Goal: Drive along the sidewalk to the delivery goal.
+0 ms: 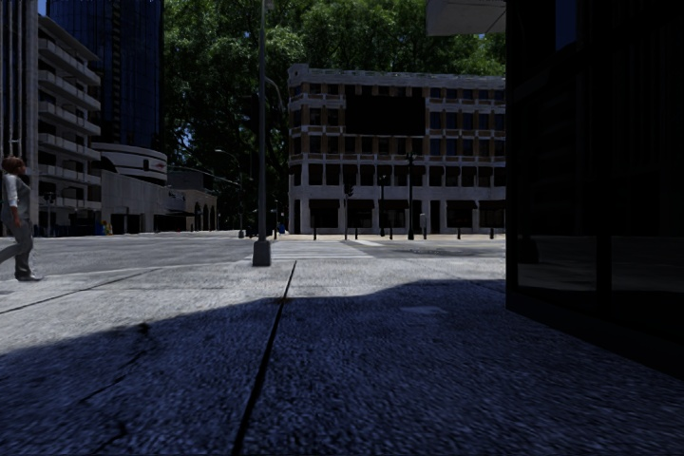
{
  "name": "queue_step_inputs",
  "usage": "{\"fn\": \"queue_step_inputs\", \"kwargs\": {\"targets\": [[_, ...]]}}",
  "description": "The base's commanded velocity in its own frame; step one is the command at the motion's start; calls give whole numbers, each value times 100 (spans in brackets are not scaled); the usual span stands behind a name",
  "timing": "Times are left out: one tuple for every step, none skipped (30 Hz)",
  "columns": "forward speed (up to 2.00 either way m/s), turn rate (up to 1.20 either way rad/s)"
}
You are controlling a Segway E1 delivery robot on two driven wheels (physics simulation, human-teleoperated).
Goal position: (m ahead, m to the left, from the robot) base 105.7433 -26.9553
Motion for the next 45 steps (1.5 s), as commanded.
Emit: {"fn": "queue_step_inputs", "kwargs": {"targets": [[200,0],[200,0],[200,0],[200,0],[200,0],[200,0],[200,0],[200,0],[200,0],[200,0],[200,0],[200,0],[200,0],[200,0],[200,0],[200,0],[200,0],[200,0],[200,0],[200,0],[200,0],[200,0],[200,0],[200,0],[200,0],[200,0],[200,0],[200,0],[200,0],[200,0],[200,0],[200,0],[200,0],[200,0],[200,0],[200,0],[200,0],[200,0],[200,0],[200,0],[200,0],[200,0],[200,0],[200,0],[200,0]]}}
